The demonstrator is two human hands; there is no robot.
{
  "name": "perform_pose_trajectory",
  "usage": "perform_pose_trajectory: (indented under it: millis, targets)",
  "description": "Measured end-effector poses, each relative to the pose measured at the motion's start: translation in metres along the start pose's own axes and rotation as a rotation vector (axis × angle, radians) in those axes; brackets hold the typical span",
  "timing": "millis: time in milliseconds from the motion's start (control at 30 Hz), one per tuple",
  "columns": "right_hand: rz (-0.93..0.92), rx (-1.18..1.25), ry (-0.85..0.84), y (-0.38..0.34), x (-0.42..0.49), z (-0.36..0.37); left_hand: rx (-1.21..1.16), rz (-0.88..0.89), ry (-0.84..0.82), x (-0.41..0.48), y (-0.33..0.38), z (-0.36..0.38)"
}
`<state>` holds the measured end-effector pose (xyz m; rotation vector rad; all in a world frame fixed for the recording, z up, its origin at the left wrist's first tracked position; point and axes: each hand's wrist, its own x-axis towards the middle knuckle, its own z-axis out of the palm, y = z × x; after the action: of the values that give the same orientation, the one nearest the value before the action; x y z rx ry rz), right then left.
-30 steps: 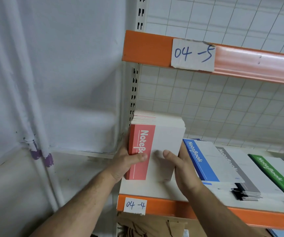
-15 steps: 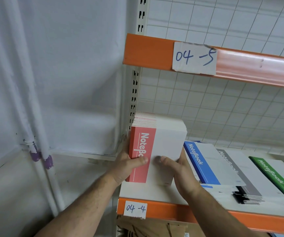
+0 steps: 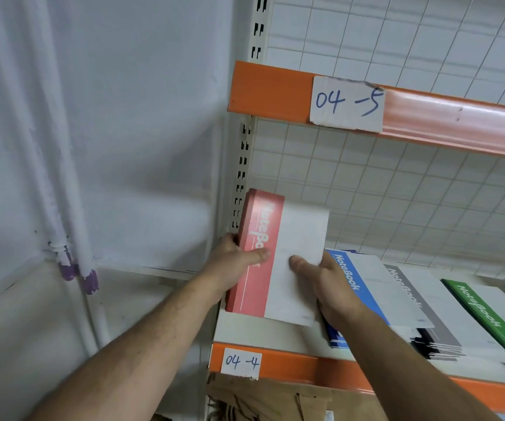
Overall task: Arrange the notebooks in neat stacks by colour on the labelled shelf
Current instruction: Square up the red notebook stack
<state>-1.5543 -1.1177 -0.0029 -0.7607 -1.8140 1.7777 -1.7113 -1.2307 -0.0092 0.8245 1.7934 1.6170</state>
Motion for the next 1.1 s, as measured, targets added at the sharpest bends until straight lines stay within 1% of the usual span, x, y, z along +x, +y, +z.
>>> perform_pose_trajectory:
  millis: [67,133,233,400,533,667,767,900,1100]
  targets:
    - [0.158,0.078,0.041,-0.011,0.004,0.002,0.005,-0.175,-0.053,-0.002,0.012,-0.003]
    - [0.296,0.085,0.06,-0.018,0.008,0.003,0.023,-0.316,-0.09,-0.004,0.015,-0.008]
    - [0.382,0.064,0.052,-0.017,0.017,0.004,0.085,-0.411,-0.118,-0.004,0.007,-0.015]
    - [0.436,0.049,0.002,0.0,0.027,0.009,0.12,-0.457,-0.15,-0.003,-0.007,-0.021]
    - [0.437,0.036,0.002,0.003,0.031,0.015,0.111,-0.466,-0.11,0.0,-0.014,-0.024]
    - [0.428,-0.05,0.037,0.002,0.034,0.017,0.19,-0.478,-0.116,0.002,-0.016,-0.026]
    - [0.43,-0.103,0.053,0.0,0.032,0.02,0.156,-0.493,-0.114,0.003,-0.018,-0.028]
    - [0.356,-0.334,0.102,-0.003,0.031,0.019,0.157,-0.508,-0.098,0.002,-0.021,-0.028]
    - [0.378,-0.355,0.107,0.007,0.031,0.017,0.16,-0.505,-0.098,0.002,-0.018,-0.027]
